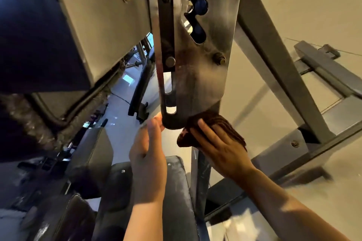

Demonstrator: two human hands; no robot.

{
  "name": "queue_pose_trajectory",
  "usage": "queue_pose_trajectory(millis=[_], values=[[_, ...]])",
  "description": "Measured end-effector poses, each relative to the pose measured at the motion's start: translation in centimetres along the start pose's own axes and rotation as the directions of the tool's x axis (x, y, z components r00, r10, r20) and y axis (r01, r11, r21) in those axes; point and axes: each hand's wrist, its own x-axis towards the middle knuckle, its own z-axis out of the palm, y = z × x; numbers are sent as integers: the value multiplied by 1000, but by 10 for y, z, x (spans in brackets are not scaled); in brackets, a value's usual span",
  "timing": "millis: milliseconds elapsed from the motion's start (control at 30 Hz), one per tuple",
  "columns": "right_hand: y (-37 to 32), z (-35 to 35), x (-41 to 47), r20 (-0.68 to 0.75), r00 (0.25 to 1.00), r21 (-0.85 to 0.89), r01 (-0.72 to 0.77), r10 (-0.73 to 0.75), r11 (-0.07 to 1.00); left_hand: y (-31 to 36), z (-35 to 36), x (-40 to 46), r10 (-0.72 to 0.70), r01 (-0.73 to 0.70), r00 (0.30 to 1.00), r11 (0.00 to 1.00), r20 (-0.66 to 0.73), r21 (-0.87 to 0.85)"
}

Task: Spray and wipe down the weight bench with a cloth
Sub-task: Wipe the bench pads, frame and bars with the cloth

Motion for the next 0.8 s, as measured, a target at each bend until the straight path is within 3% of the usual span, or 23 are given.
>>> queue_pose_trajectory(millis=[233,333,400,500,667,733,800], values=[[16,-7,11,-125,991,2,43,-42,999,-3,-3,-1,-11,11,999,1000,31,-11],[6,-2,6,-188,970,64,-141,151,988,-6,-5,-1,-13,13,999,1000,39,-1],[-12,4,-1,-162,923,145,-327,348,934,-7,-5,0,6,-6,999,1000,36,-2],[-35,5,1,-107,851,237,-480,514,845,-7,-3,1,10,-10,1000,1000,20,-2],[-49,-18,21,-119,658,548,-581,743,602,-5,-1,2,-11,11,1000,1000,-8,-16],[-43,-30,26,-155,648,578,-553,746,600,-5,-1,1,-17,17,1000,1000,-15,-10],[-36,-43,34,-283,673,573,-452,683,684,-4,-1,0,-22,22,999,1000,-24,-7]])
